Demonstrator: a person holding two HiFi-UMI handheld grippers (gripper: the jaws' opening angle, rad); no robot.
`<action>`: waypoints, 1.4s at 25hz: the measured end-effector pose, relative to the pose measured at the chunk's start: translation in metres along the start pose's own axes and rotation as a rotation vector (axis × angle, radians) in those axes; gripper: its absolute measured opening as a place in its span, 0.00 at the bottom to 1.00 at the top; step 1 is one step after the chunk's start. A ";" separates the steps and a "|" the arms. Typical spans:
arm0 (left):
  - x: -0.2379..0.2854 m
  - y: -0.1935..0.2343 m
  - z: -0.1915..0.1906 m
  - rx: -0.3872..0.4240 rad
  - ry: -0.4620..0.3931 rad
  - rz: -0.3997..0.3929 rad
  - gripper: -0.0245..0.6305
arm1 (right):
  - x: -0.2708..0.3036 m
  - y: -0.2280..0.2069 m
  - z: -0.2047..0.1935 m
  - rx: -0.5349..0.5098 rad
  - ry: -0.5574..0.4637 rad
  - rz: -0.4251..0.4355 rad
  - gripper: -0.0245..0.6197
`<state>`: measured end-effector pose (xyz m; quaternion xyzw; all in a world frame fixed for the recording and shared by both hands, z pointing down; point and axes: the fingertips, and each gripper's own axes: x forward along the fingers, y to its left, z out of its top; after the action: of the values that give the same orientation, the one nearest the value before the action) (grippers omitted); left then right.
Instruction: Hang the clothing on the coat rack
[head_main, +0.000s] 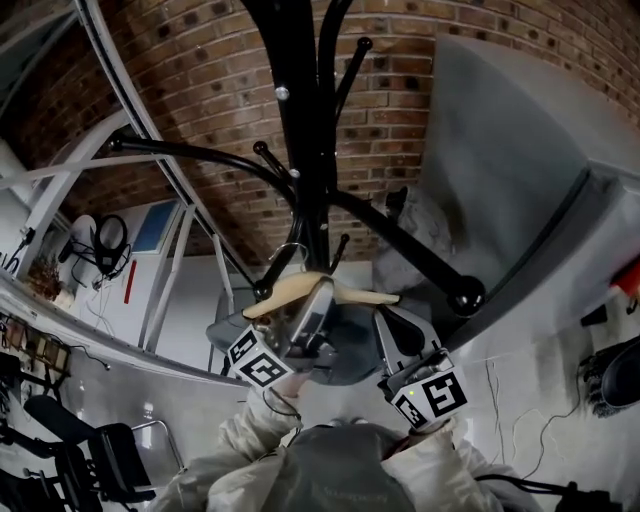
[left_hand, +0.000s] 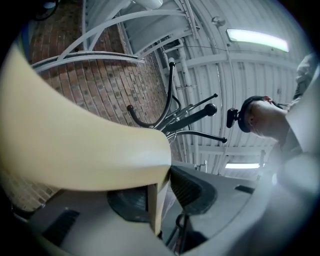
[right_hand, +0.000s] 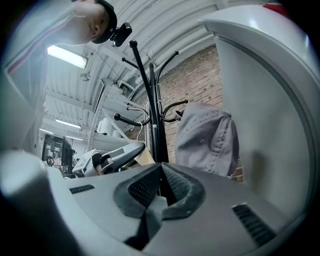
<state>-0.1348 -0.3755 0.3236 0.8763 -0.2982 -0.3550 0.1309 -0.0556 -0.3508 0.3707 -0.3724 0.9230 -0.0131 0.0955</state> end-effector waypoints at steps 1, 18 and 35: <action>-0.001 0.002 0.000 -0.006 -0.005 0.013 0.20 | -0.001 0.000 -0.002 0.007 0.002 0.003 0.07; -0.077 -0.006 -0.042 -0.002 0.151 0.139 0.22 | -0.042 0.039 -0.012 0.018 0.025 -0.055 0.07; -0.216 -0.099 -0.023 0.264 0.359 0.092 0.05 | -0.083 0.191 -0.034 -0.037 0.097 -0.142 0.07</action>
<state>-0.1993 -0.1643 0.4145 0.9204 -0.3536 -0.1450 0.0821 -0.1340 -0.1571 0.3997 -0.4377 0.8979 -0.0207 0.0425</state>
